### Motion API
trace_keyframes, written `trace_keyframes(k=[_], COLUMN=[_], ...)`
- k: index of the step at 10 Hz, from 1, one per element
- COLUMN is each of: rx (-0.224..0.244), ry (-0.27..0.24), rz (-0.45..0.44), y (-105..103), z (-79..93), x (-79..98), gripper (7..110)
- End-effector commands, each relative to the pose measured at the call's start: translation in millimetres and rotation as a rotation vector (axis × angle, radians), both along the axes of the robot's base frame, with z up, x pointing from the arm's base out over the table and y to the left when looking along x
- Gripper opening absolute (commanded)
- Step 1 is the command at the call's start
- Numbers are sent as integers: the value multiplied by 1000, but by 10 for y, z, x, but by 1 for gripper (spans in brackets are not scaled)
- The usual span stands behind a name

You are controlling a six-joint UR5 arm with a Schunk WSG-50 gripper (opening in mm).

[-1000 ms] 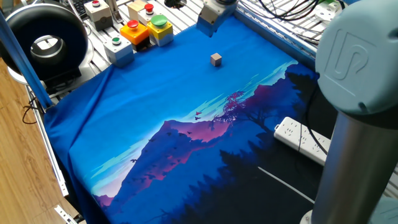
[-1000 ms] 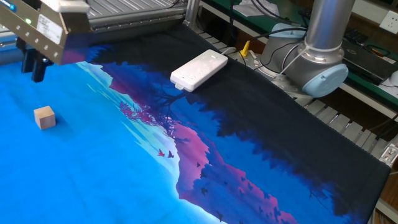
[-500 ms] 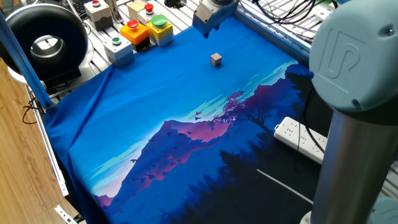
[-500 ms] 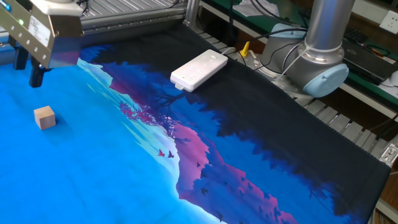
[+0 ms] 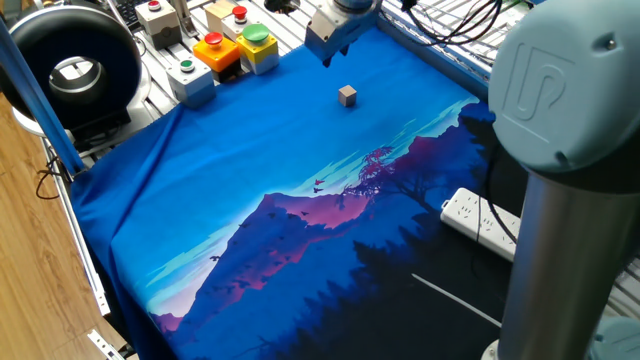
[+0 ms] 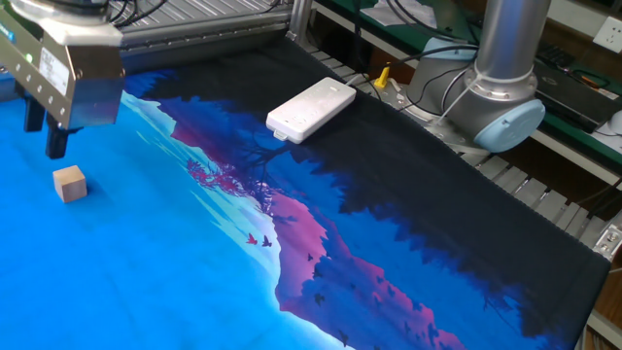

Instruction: Pick up the small block on the left and move it to the right

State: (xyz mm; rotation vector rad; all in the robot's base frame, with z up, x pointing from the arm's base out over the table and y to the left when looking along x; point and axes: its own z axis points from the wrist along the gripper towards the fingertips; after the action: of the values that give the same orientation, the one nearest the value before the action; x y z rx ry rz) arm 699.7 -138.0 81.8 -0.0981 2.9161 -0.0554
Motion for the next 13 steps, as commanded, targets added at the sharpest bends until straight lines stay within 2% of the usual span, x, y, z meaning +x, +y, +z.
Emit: trace_keyframes(k=[1,6,10,11,13], rx=[11,2,10,16,44], ry=[-7,-25,-18,-13,-15], rz=[11,28,29,29,27], y=[16,5,13,28,95], z=[-92,-187,-183,-186,-185], x=[56,137,115,103,107], gripper=[44,44,44,22,22])
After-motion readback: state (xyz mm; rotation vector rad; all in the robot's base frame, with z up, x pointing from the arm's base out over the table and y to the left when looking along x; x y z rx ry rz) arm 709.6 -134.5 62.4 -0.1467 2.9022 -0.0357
